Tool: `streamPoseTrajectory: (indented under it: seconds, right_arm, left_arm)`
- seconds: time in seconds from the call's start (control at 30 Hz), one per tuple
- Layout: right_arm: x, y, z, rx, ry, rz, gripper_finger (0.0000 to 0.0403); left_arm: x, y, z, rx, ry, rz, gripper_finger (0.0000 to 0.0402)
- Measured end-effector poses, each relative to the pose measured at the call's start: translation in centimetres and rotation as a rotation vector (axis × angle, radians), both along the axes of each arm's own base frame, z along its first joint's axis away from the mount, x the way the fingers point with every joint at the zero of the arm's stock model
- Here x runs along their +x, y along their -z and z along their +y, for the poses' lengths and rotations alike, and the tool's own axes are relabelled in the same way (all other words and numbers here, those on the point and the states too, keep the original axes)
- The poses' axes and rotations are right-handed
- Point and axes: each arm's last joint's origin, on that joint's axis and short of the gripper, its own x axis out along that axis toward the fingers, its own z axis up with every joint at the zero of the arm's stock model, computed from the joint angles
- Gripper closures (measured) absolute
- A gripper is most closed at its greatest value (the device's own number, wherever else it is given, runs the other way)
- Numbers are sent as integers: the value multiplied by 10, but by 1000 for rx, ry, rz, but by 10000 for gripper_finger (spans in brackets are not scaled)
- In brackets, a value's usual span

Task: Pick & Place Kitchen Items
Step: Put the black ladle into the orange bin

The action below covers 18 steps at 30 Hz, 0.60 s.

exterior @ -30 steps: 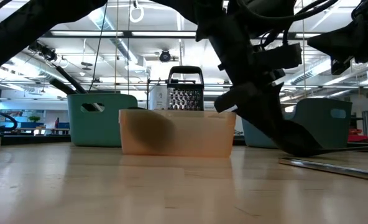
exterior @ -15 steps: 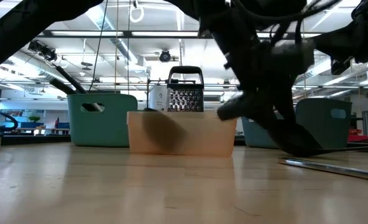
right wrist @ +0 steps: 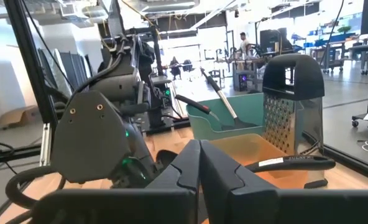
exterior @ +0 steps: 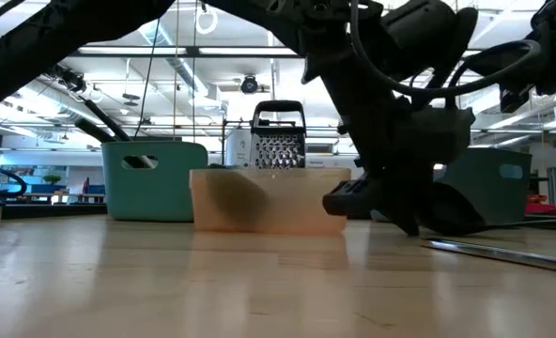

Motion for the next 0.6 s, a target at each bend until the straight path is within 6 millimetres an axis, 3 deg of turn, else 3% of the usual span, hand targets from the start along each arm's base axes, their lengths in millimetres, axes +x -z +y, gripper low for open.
streamPoseTrajectory:
  seconds: [0.13, 0.47, 0.6]
  right_arm:
    - [0, 0, 0, -3, 0, 0, 387]
    - [0, 0, 0, -7, 1, 0, 387]
    - [0, 0, 0, -8, 1, 0, 387]
  left_arm:
    - [1, 1, 6, 4, -7, -1, 266]
    - [3, 0, 15, 33, -32, -17, 387]
    - [2, -1, 11, 56, -23, -15, 385]
